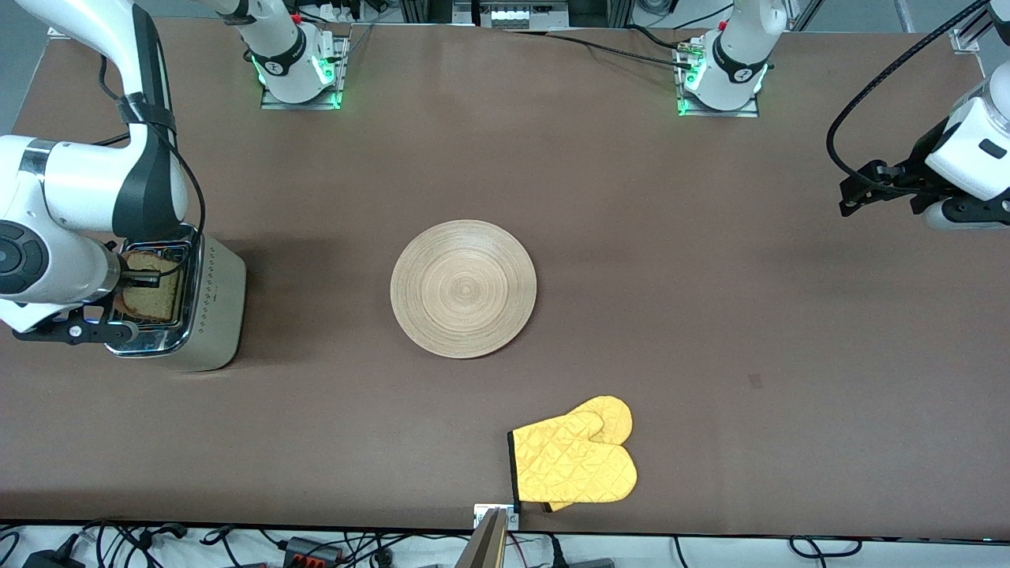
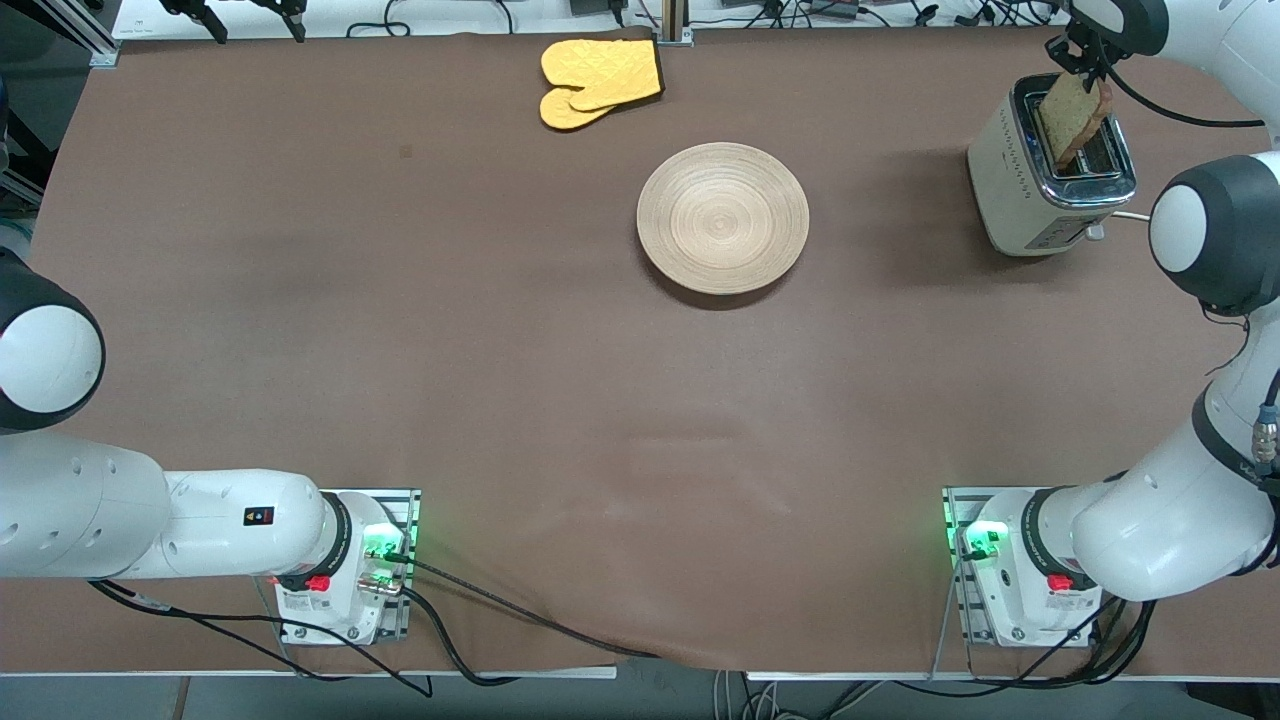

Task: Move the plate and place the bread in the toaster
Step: 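Lower the bread slice into the toaster slot with the right gripper, then open the right gripper and lift it out of the toaster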

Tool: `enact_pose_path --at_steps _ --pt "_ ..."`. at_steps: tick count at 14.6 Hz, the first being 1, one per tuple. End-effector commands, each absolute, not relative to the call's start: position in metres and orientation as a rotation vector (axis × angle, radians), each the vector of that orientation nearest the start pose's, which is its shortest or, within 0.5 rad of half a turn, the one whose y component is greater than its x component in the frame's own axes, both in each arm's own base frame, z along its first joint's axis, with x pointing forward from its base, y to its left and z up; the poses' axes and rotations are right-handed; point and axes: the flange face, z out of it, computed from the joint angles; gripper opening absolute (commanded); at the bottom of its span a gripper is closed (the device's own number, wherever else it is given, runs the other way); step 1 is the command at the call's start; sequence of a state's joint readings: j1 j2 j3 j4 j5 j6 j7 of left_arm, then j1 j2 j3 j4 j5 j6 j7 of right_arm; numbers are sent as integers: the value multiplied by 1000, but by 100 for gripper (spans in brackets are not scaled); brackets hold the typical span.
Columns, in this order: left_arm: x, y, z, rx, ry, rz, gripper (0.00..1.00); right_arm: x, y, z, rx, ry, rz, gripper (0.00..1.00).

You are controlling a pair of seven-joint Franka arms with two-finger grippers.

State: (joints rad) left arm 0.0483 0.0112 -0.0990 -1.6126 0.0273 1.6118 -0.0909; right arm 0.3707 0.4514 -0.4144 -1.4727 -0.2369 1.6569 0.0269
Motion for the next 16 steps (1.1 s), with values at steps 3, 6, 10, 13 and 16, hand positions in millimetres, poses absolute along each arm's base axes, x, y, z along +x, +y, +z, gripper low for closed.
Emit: enact_pose_path --at_steps 3,6,10,13,16 --pt "559 -26 611 -3120 -52 3 100 651 -6 448 -3521 -37 340 100" --pt "558 -26 610 -3120 -52 5 100 653 4 478 -3453 -12 229 100" --pt "559 -26 611 -3120 -54 3 100 660 14 520 -3348 33 83 100" --pt "559 -26 610 -3120 -54 5 100 658 3 532 -3231 120 41 100" --pt "559 -26 610 -3120 -54 5 100 652 -5 550 -3125 143 2 100"
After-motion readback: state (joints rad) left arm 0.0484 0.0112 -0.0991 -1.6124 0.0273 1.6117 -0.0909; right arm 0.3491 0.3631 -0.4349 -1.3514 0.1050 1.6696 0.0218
